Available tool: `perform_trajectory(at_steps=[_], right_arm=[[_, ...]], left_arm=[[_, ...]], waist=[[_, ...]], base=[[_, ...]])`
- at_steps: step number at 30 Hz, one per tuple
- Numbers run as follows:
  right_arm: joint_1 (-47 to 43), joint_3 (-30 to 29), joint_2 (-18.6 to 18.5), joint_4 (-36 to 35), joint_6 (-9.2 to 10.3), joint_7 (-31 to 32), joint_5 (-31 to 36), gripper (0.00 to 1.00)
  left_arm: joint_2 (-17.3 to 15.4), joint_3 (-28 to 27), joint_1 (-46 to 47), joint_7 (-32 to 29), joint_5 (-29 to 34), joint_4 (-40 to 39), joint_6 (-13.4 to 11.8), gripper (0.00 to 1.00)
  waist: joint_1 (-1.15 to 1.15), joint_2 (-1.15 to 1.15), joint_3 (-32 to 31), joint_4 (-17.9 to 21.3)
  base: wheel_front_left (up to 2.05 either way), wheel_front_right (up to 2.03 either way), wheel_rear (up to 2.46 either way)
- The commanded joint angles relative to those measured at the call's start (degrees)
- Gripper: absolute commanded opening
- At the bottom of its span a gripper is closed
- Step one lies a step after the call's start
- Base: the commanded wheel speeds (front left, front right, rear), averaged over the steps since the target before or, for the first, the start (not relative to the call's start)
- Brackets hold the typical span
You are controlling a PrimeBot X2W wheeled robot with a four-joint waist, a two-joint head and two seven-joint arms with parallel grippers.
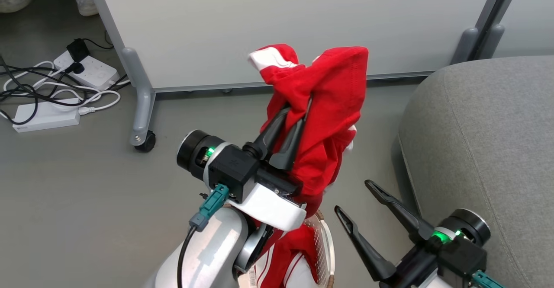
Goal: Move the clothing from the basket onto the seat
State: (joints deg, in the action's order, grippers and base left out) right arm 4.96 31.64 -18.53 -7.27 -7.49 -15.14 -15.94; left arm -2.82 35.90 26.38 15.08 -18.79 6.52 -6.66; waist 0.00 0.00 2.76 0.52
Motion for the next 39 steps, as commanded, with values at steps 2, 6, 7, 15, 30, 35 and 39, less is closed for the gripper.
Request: perform_trajectory(at_steps=[2, 6, 7, 15, 30, 35, 39], right_arm=[[1.09, 0.96, 0.64, 0.62, -0.02, -0.02, 0.22, 1.00], [3.02, 1.54, 1.85, 1.96, -0.02, -0.02, 1.23, 1.00], [3.30, 1.10, 2.18, 2.55, -0.02, -0.02, 2.08, 1.00], [5.13, -2.42, 6.51, 7.65, -0.02, -0.02, 6.95, 1.00], [6.12, -3.82, 10.92, 13.96, -0.02, -0.02, 10.27, 1.00], [6.99, -0.98, 11.37, 15.75, -0.01, -0.02, 8.00, 1.00], [7.61, -1.42, 12.32, 17.08, -0.01, -0.02, 7.49, 1.00]], left_arm=[[-0.15, 1.01, 1.34, 0.07, -0.93, -0.51, -0.55, 0.00], [-0.16, 3.57, 1.92, 0.07, -3.30, -1.39, -0.76, 0.00], [-0.15, 4.35, 2.36, 0.07, -3.57, -1.56, -0.85, 0.00], [-0.14, 9.85, 4.01, 0.07, -6.00, -2.35, -1.74, 0.00], [-0.14, 15.78, 4.69, 0.07, -8.28, -1.66, -2.16, 0.00], [-0.15, 16.83, 4.88, 0.07, -8.58, -1.77, -2.39, 0.00], [-0.15, 17.50, 4.70, 0.07, -8.59, -1.70, -2.50, 0.00]], waist=[[0.00, 0.00, -0.17, -0.55], [0.00, 0.00, -0.28, -1.37], [0.00, 0.00, -0.32, -1.57], [0.00, 0.00, -0.71, -3.14], [0.00, 0.00, -1.71, -4.46], [0.00, 0.00, -1.84, -4.58], [0.00, 0.00, -1.91, -4.86]], base=[[0.00, 0.00, 0.00], [0.00, 0.00, 0.00], [0.00, 0.00, 0.00], [0.00, 0.00, 0.00], [0.00, 0.00, 0.00], [0.00, 0.00, 0.00], [0.00, 0.00, 0.00]])
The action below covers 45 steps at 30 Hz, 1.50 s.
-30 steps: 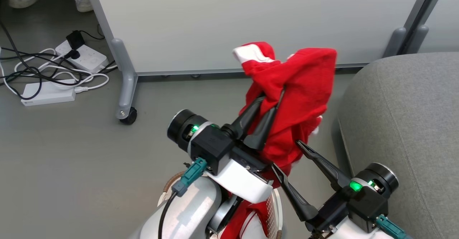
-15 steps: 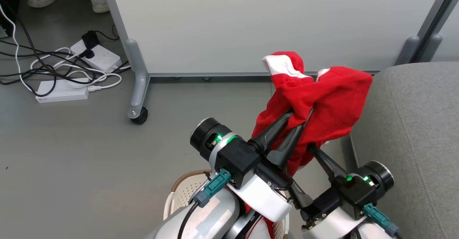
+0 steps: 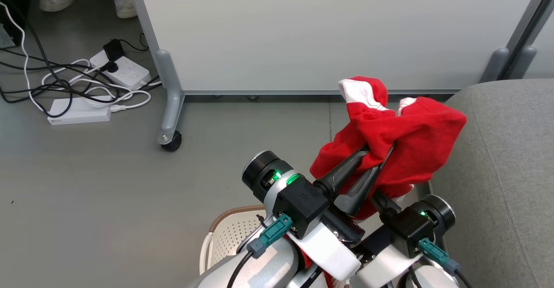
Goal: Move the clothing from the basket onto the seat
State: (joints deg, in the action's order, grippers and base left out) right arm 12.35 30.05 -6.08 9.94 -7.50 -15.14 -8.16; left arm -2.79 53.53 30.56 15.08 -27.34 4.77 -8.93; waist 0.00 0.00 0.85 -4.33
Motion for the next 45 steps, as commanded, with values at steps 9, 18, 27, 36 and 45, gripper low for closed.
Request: perform_trajectory(at_steps=[9, 18, 27, 36, 45], right_arm=[[-0.23, -4.20, 1.71, 2.71, 0.00, -0.01, -2.79, 0.00], [-1.07, -10.65, 2.31, 0.24, 0.00, -0.02, -4.61, 0.00], [-1.71, -16.09, 2.86, -3.97, 0.00, -0.02, -6.81, 0.00], [-1.75, -17.94, 3.02, -5.73, 0.00, -0.02, -7.91, 0.00], [-1.90, -18.44, 2.98, -6.72, 0.00, -0.03, -6.70, 0.00]], left_arm=[[-0.19, -0.97, 0.03, 0.07, 0.45, 1.58, -0.70, 0.00], [-0.20, -3.59, -1.50, 0.07, 1.08, 3.35, -0.31, 0.00], [-0.25, -4.53, -3.30, 0.07, 2.02, 8.72, 1.17, 0.00], [-0.25, -2.07, -3.88, 0.03, 2.48, 12.09, 5.30, 0.78], [-0.22, -2.84, -4.37, 0.03, 2.55, 13.30, 5.88, 1.00]], waist=[[0.00, 0.00, -0.12, -1.03], [0.00, 0.00, 0.49, -0.79], [0.00, 0.00, 1.15, -0.38], [0.00, 0.00, 1.39, -0.36], [0.00, 0.00, 1.60, -0.54]], base=[[0.00, 0.00, 0.00], [0.00, 0.00, 0.00], [0.00, 0.00, 0.00], [0.00, 0.00, 0.00], [0.00, 0.00, 0.00]])
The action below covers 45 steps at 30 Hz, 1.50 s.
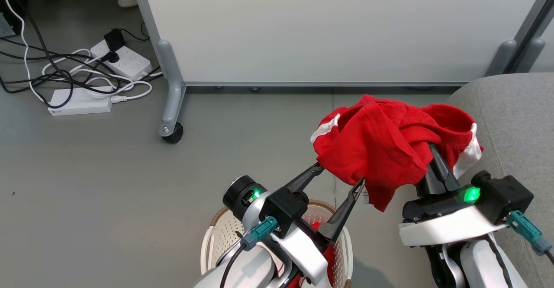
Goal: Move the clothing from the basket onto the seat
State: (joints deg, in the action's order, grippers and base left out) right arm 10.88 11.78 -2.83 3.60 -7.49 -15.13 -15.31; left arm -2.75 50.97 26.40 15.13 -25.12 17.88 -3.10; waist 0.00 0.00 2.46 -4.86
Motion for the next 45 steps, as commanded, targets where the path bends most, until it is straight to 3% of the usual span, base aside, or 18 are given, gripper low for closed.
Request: perform_trajectory(at_steps=[1, 9, 23, 36, 45], right_arm=[[-0.35, -0.34, -0.41, -0.51, -0.02, -0.04, 0.53, 0.00], [-0.17, -1.94, -2.33, -1.56, -0.02, -0.03, 1.73, 0.00], [-3.04, -7.05, -5.09, -2.01, -0.02, -0.03, 2.19, 0.00], [-7.43, -12.31, -5.37, -1.30, -0.02, -0.03, 2.59, 0.00], [-8.98, -13.25, -4.84, -0.04, -0.02, -0.04, 2.74, 0.00]], left_arm=[[-0.25, -0.52, -0.31, -0.02, 0.53, 0.33, 0.13, 1.00], [-0.26, -3.06, -2.60, -0.03, 3.72, 2.68, 1.22, 1.00], [-0.26, -7.61, -9.99, -0.03, 9.10, 4.57, 5.77, 1.00], [-0.23, -10.51, -15.46, -0.03, 11.00, 2.62, 8.62, 1.00], [-0.23, -10.81, -16.79, -0.03, 11.40, 2.10, 9.23, 1.00]], waist=[[0.00, 0.00, 0.03, -0.01], [0.00, 0.00, -0.29, 0.13], [0.00, 0.00, -1.12, 0.64], [0.00, 0.00, -0.96, 1.18], [0.00, 0.00, -1.10, 1.26]], base=[[0.00, 0.00, 0.00], [0.00, 0.00, 0.00], [0.00, 0.00, 0.00], [0.00, 0.00, 0.00], [0.00, 0.00, 0.00]])
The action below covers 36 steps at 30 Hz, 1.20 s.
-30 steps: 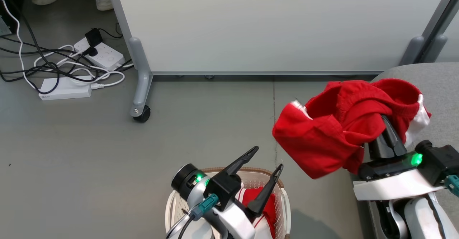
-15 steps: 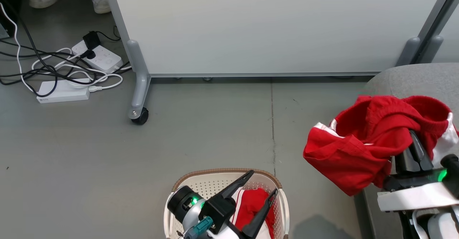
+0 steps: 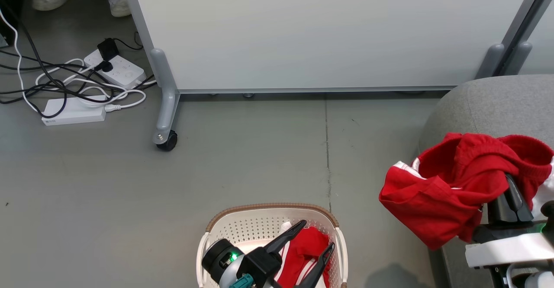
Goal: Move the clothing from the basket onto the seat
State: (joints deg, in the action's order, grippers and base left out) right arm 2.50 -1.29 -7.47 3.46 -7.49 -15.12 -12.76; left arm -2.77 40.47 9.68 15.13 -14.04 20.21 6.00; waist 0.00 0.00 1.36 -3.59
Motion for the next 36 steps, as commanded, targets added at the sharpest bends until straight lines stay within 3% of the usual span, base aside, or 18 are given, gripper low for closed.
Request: perform_trajectory(at_steps=[1, 28, 36], right_arm=[[-0.64, -0.18, -0.14, 0.18, -0.02, -0.04, 0.22, 0.00], [0.02, 0.51, -0.14, 1.10, -0.02, -0.04, -0.04, 0.00], [1.00, -0.18, -0.91, 0.88, -0.02, -0.04, 0.08, 0.00]], left_arm=[[-0.22, -0.35, -0.19, -0.03, 0.39, -0.21, 0.29, 1.00], [-0.22, -0.60, -1.28, -0.03, -0.35, -0.83, -0.18, 1.00], [-0.21, -0.51, -0.40, -0.03, -0.57, -1.50, -0.66, 1.00]], waist=[[0.00, 0.00, -0.07, -0.01], [0.00, 0.00, 0.06, 0.39], [0.00, 0.00, 1.33, 4.51]], base=[[0.00, 0.00, 0.00], [0.00, 0.00, 0.00], [0.00, 0.00, 0.00]])
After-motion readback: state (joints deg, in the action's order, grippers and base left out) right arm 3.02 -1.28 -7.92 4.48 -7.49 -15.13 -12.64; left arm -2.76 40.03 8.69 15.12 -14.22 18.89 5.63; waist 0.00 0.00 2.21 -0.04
